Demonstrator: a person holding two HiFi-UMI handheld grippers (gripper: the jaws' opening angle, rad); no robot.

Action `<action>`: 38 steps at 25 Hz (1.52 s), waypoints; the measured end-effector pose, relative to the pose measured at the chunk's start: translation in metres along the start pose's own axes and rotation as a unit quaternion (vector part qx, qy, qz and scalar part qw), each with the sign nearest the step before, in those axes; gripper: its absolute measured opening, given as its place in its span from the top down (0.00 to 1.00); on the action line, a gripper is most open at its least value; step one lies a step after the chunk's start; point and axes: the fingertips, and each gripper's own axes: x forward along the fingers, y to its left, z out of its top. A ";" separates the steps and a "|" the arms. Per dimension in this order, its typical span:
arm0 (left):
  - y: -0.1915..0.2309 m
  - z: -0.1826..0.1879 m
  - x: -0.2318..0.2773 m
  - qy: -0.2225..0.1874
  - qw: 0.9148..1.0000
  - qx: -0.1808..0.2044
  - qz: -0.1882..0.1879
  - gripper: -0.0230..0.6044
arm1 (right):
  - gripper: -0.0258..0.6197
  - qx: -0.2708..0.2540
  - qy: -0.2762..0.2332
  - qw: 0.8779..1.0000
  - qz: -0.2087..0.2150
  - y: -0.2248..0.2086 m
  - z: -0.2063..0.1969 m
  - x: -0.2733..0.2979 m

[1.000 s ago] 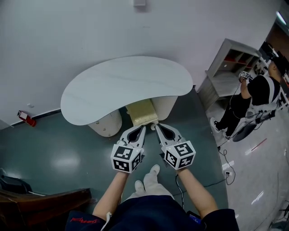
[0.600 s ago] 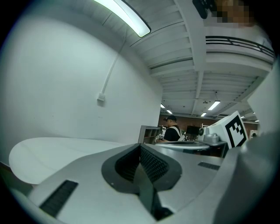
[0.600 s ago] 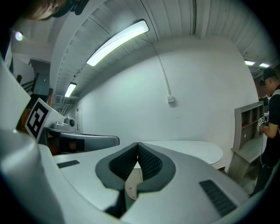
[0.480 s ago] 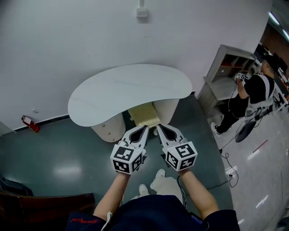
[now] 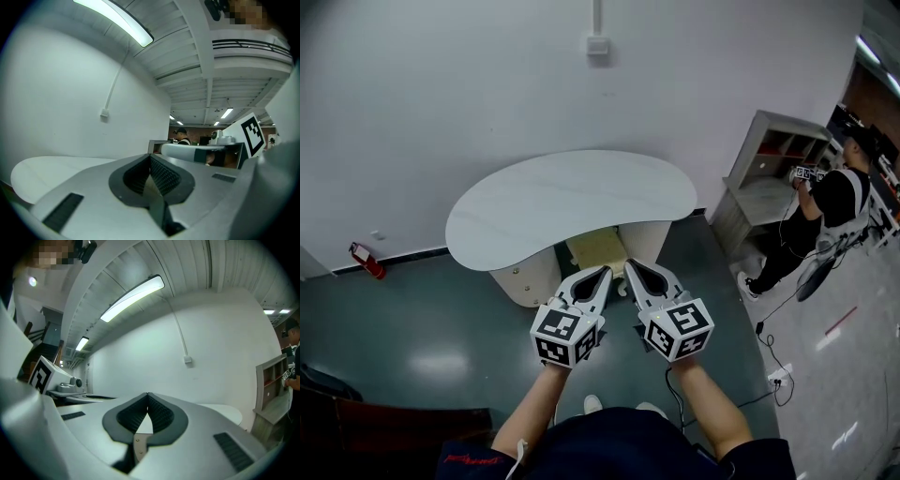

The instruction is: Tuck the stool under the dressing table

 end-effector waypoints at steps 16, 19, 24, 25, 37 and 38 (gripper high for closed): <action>-0.050 0.030 0.028 -0.017 1.000 0.015 0.007 0.94 | 0.93 -0.016 -0.025 0.999 0.026 -0.035 0.040 -0.036; -0.054 0.032 0.029 -0.020 1.000 0.021 0.009 0.94 | 0.93 -0.021 -0.028 0.999 0.027 -0.037 0.042 -0.041; -0.065 0.038 0.028 -0.030 0.999 0.018 0.006 0.94 | 0.93 -0.026 -0.028 0.999 0.028 -0.036 0.043 -0.051; -0.068 0.039 0.028 -0.032 0.999 0.019 0.005 0.94 | 0.93 -0.027 -0.028 0.999 0.028 -0.037 0.043 -0.053; -0.080 0.038 0.019 -0.033 0.999 0.030 0.006 0.94 | 0.93 -0.026 -0.034 0.999 0.026 -0.033 0.045 -0.068; -0.081 0.037 0.019 -0.033 0.999 0.030 0.005 0.94 | 0.93 -0.025 -0.035 0.999 0.025 -0.033 0.045 -0.069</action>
